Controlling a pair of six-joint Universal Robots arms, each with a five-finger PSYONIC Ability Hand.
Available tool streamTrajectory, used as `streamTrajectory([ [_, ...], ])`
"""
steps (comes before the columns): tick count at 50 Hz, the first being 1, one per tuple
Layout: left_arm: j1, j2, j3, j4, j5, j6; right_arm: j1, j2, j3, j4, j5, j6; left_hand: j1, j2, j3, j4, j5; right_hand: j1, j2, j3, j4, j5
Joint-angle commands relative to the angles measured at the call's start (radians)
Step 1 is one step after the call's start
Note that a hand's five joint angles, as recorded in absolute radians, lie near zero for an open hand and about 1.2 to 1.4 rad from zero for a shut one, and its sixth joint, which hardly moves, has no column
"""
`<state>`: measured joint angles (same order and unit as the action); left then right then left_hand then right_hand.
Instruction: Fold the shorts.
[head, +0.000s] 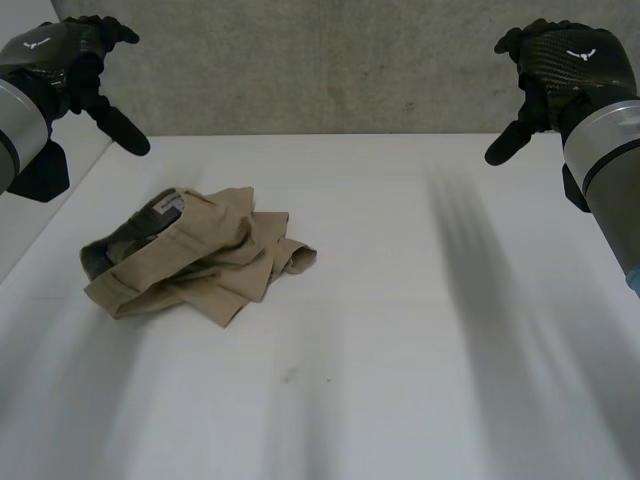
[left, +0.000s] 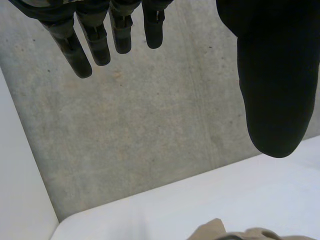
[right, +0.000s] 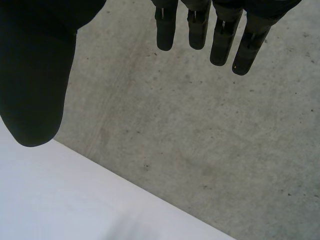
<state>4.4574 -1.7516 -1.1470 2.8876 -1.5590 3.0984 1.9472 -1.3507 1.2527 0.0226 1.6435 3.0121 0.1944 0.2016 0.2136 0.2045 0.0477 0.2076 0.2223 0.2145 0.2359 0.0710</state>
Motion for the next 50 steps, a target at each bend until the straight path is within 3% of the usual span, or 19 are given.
streamTrajectory([
  [1, 0.000, -0.003, -0.002, -0.010, 0.010, 0.002, 0.006, 0.004, -0.001, 0.007, -0.001, -0.005, -0.001, -0.009, -0.021, -0.012, -0.029, -0.033, -0.048, -0.040, -0.061, -0.071],
  [11, -0.003, -0.003, -0.020, -0.007, 0.010, 0.081, 0.009, 0.005, -0.001, 0.010, -0.014, -0.009, -0.016, -0.023, -0.035, -0.026, -0.044, -0.033, -0.048, -0.040, -0.061, -0.071],
  [15, -0.006, -0.006, -0.042, 0.004, 0.011, 0.149, 0.015, 0.013, 0.007, 0.022, -0.073, -0.056, -0.016, -0.023, -0.035, -0.026, -0.044, -0.033, -0.048, -0.040, -0.061, -0.071],
  [20, -0.018, -0.017, -0.082, 0.009, 0.013, 0.290, 0.024, 0.054, 0.053, 0.137, -0.232, -0.324, -0.016, -0.023, -0.035, -0.026, -0.044, -0.033, -0.048, -0.040, -0.061, -0.071],
  [22, -0.024, -0.022, -0.103, 0.010, 0.013, 0.360, 0.033, 0.068, 0.062, 0.166, -0.257, -0.398, -0.016, -0.023, -0.035, -0.026, -0.044, -0.033, -0.048, -0.040, -0.061, -0.071],
  [28, -0.062, -0.109, -0.117, 0.062, 0.007, 0.460, 0.079, 0.100, 0.079, 0.181, -0.242, -0.515, -0.007, -0.015, -0.027, -0.017, -0.035, -0.033, -0.048, -0.040, -0.061, -0.071],
  [34, -0.070, -0.207, -0.116, 0.162, 0.001, 0.468, 0.084, 0.133, 0.079, 0.181, -0.225, -0.522, 0.075, 0.068, 0.055, 0.065, 0.047, -0.033, -0.048, -0.040, -0.061, -0.071],
  [39, -0.090, -0.276, -0.106, 0.226, 0.001, 0.447, 0.081, 0.139, 0.070, 0.177, -0.209, -0.524, 0.561, 0.554, 0.542, 0.551, 0.533, -0.033, -0.048, -0.040, -0.061, -0.071],
  [40, -0.115, -0.298, -0.099, 0.252, 0.001, 0.427, 0.079, 0.139, 0.064, 0.177, -0.208, -0.525, 0.885, 0.878, 0.866, 0.875, 0.857, -0.033, -0.048, -0.040, -0.061, -0.071],
  [42, -0.144, -0.321, -0.088, 0.286, 0.001, 0.398, 0.079, 0.139, 0.057, 0.177, -0.208, -0.525, 1.201, 1.193, 1.181, 1.190, 1.173, -0.033, -0.048, -0.040, -0.061, -0.071],
  [50, -0.322, -0.422, -0.008, 0.527, 0.004, 0.181, 0.064, 0.116, -0.005, 0.160, -0.168, -0.509, 1.202, 1.195, 1.183, 1.192, 1.174, -0.033, -0.048, -0.040, -0.061, -0.071],
])
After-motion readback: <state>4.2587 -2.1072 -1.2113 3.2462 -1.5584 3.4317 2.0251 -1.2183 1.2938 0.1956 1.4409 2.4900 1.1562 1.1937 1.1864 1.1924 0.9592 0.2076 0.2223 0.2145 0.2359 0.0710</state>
